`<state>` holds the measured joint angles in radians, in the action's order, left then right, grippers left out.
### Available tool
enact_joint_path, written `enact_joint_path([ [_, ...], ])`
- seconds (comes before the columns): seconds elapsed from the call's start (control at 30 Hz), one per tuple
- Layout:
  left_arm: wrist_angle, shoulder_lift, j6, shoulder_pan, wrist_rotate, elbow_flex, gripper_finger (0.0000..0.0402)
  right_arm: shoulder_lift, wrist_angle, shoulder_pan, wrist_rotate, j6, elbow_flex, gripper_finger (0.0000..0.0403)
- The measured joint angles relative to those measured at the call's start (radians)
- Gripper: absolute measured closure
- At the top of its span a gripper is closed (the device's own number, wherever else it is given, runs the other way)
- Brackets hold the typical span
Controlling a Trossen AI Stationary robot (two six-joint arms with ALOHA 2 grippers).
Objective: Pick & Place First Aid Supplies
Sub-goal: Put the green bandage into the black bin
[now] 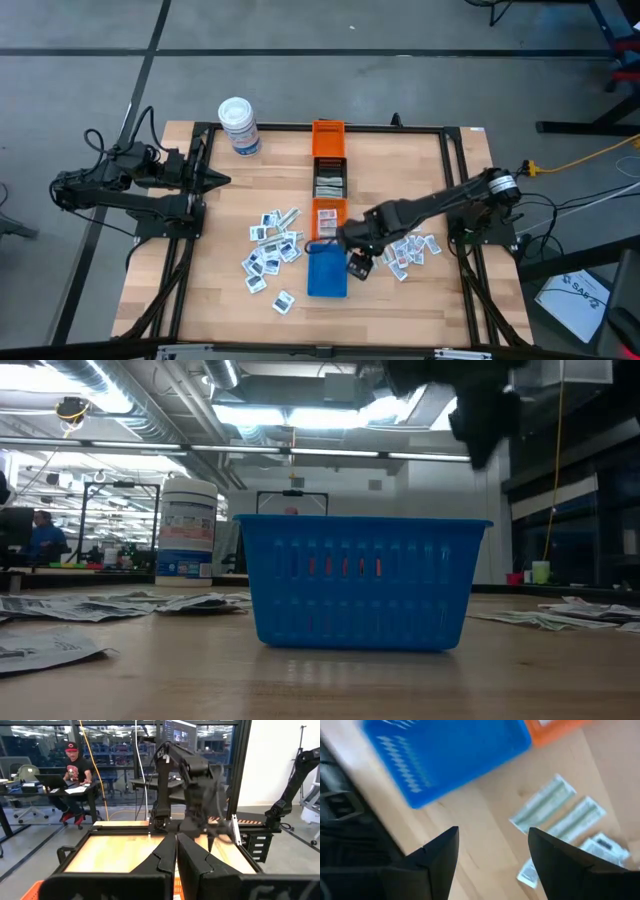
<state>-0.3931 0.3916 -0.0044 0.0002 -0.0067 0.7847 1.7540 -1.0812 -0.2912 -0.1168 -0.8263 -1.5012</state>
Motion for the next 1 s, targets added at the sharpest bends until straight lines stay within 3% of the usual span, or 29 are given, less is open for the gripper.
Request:
enact_joint_path([
  [0.33,0.0,0.0,0.0,0.0,0.0,0.0,0.0389,0.001,0.179,-0.027,0.046,-0.067,0.238,0.0164],
  [0.63,0.0,0.0,0.0,0.0,0.0,0.0,0.0393,-0.003,0.456,-0.034,0.037,-0.172,0.432,0.0164],
  [0.8,0.0,0.0,0.0,0.0,0.0,0.0,0.0389,-0.038,0.456,-0.037,0.046,-0.183,0.431,0.0164],
  [1.0,0.0,0.0,0.0,0.0,0.0,0.0,0.0391,-0.113,0.329,-0.038,0.144,-0.177,0.428,0.0164],
])
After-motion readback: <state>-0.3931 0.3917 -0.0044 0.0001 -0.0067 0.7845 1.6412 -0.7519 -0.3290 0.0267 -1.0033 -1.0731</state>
